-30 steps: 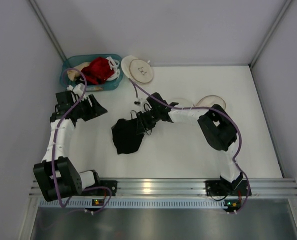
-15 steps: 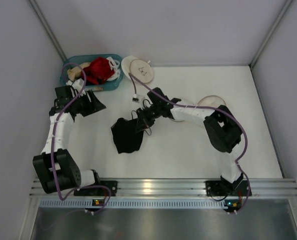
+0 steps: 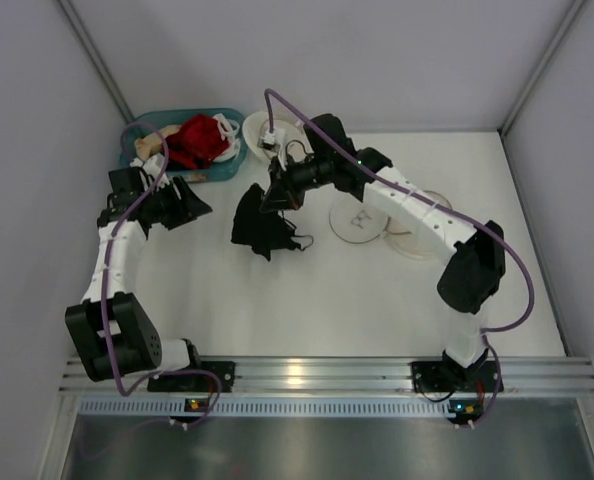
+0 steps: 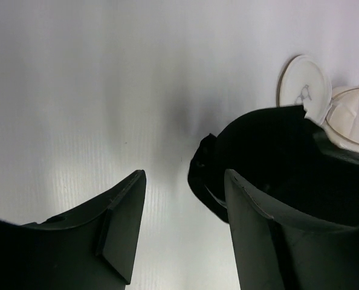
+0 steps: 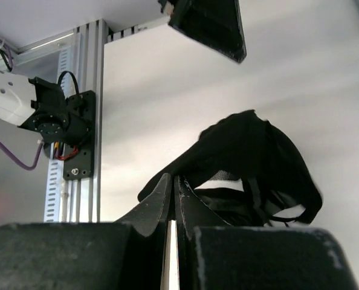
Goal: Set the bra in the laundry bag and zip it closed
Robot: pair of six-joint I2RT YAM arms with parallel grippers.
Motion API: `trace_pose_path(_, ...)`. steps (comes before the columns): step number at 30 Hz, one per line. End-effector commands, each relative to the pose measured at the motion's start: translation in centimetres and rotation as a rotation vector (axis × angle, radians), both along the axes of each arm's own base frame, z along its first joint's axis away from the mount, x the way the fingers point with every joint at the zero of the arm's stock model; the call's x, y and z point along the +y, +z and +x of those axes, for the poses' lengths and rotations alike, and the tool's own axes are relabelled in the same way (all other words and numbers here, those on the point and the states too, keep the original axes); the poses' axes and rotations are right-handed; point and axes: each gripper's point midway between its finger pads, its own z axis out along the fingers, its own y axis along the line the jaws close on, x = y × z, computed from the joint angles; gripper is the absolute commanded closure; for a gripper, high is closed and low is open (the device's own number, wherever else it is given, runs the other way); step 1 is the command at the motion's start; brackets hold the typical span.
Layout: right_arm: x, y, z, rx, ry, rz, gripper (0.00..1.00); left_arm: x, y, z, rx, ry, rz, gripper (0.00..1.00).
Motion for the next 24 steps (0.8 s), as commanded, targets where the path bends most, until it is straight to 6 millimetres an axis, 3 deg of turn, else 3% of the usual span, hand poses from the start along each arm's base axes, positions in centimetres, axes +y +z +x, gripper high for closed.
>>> trace_pose_path(1,-1.4,6.6,0.3,-0.158,0.031,0.083,1.0,0.1,2.0,0.9,-0.045,0.004,-0.019,0.4)
trace_pose_path(4,-1.2,7.8,0.9,-0.177,0.011,0.104,1.0,0.1,2.0,1.0,-0.04,0.01,-0.029,0.4)
trace_pose_path(7,-1.1,7.1,1.6,-0.137,-0.024,0.112,1.0,0.2,2.4,1.0,-0.048,0.015,-0.027,0.4)
trace_pose_path(9,-1.5,8.4,1.6,-0.099,-0.035,0.178,1.0,0.3,2.6,1.0,-0.059,0.011,-0.021,0.4)
trace_pose_path(10,-2.0,7.1,1.4,-0.046,-0.036,0.172,1.0,0.3,2.9,0.8,-0.072,0.009,-0.013,0.4)
trace_pose_path(11,-2.5,8.1,0.2,0.009,-0.016,0.204,1.0,0.3,3.1,0.8,-0.082,0.004,-0.008,0.39)
trace_pose_path(15,-5.1,7.2,-1.3,0.066,0.004,0.182,1.0,0.5,3.6,0.5,-0.125,-0.03,0.047,0.39)
trace_pose_path(16,-5.9,5.6,-2.1,0.118,0.001,0.134,1.0,0.5,3.6,0.4,-0.131,-0.033,0.057,0.39)
trace_pose_path(17,-6.7,5.4,-2.6,0.114,0.0,0.123,1.0,0.6,3.5,0.4,-0.132,-0.036,0.063,0.39)
trace_pose_path(18,-7.7,2.9,-3.1,0.181,-0.016,0.075,1.0,0.6,3.6,0.4,-0.138,-0.039,0.074,0.39)
trace_pose_path(21,-10.3,-0.8,-4.7,0.23,-0.043,-0.011,1.0,0.7,3.4,0.3,-0.141,-0.043,0.086,0.39)
trace_pose_path(22,-11.3,-3.6,-5.5,0.27,-0.056,-0.063,1.0,0.7,3.4,0.2,-0.141,-0.046,0.089,0.38)
trace_pose_path(24,-13.3,-6.1,-6.6,0.317,-0.095,-0.125,1.0,0.9,3.0,0.2,-0.14,-0.047,0.106,0.39)
